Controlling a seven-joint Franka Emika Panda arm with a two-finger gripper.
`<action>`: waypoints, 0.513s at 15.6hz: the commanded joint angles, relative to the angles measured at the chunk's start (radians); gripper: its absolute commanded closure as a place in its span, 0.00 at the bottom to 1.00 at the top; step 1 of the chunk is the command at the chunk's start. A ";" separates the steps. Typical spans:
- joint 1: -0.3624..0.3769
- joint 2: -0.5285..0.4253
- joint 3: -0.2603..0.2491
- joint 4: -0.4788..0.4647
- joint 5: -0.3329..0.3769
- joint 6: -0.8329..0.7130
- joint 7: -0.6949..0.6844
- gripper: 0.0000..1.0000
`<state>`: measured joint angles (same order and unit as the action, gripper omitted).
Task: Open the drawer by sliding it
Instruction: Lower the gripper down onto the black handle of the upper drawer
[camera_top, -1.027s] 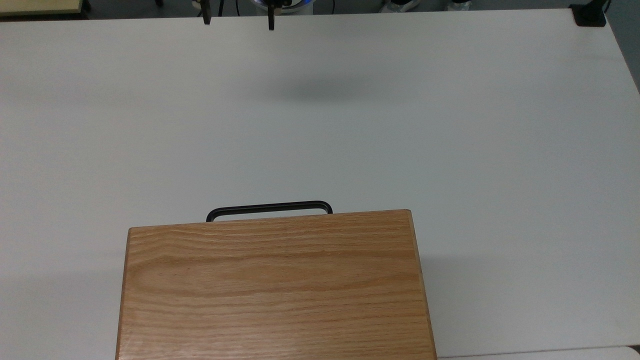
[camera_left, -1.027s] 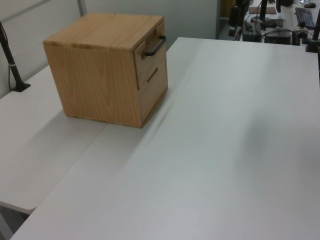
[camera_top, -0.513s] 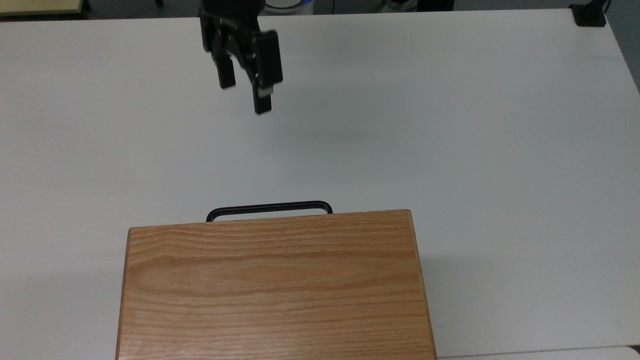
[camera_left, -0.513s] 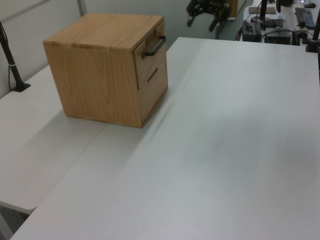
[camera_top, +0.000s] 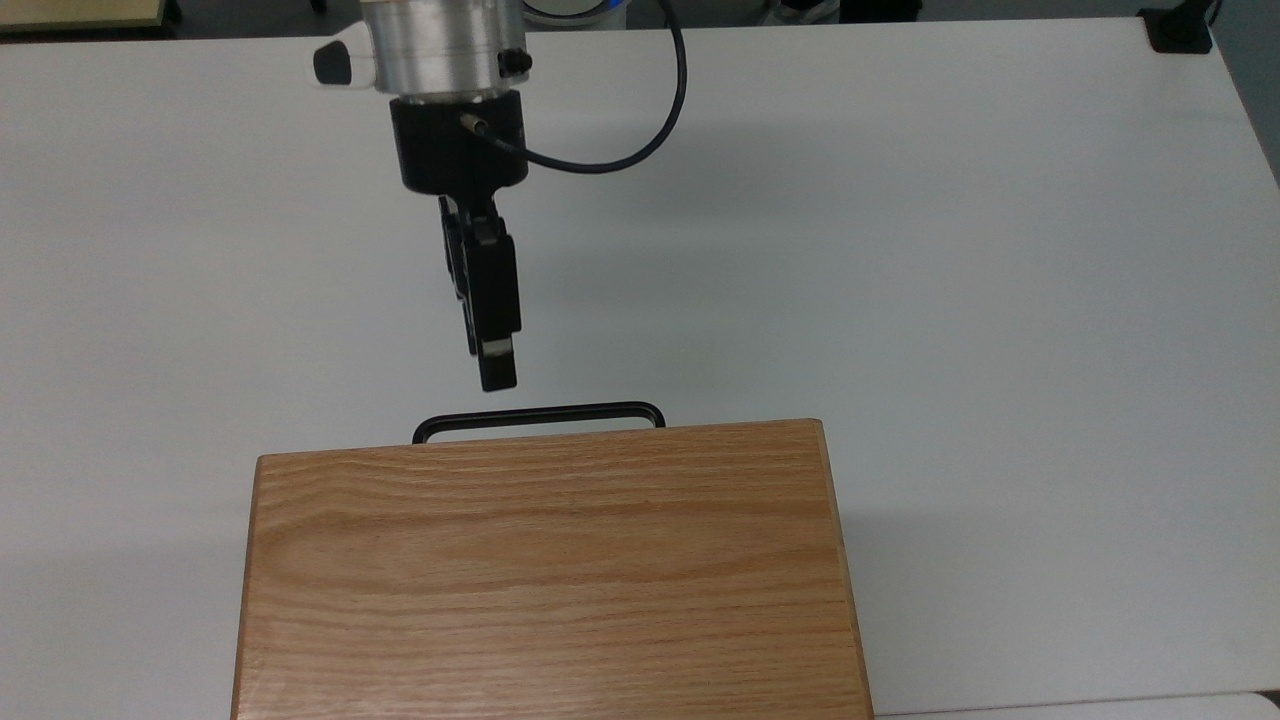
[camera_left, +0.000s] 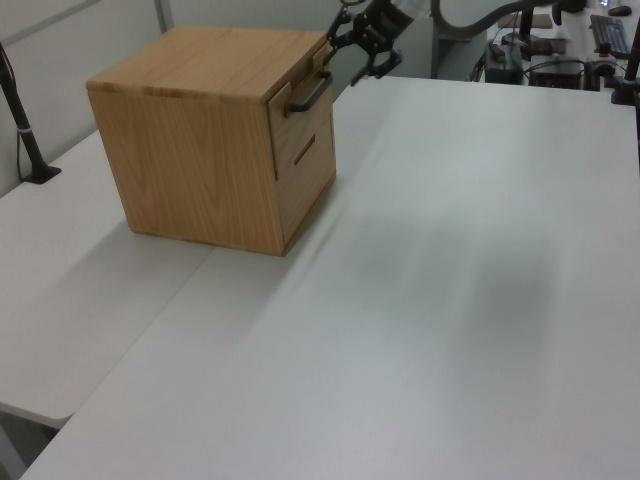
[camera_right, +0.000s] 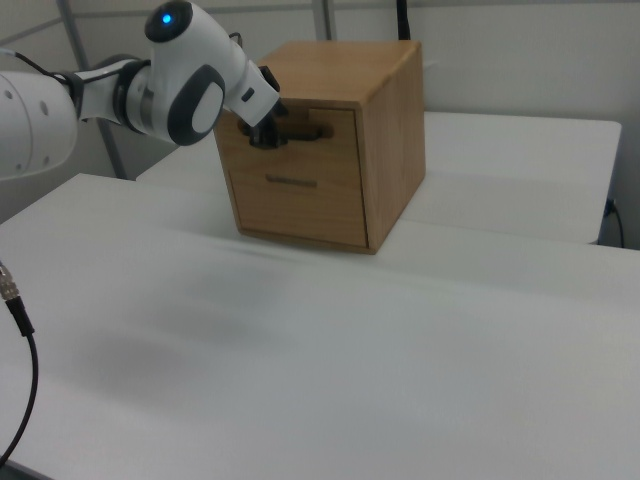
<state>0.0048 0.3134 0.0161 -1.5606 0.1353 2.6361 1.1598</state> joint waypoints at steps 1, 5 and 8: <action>0.006 0.062 0.002 0.063 0.032 0.053 0.024 0.51; 0.026 0.092 0.002 0.068 0.023 0.053 0.018 0.51; 0.027 0.104 0.002 0.064 0.018 0.053 0.011 0.61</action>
<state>0.0204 0.3985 0.0251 -1.5101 0.1481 2.6784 1.1667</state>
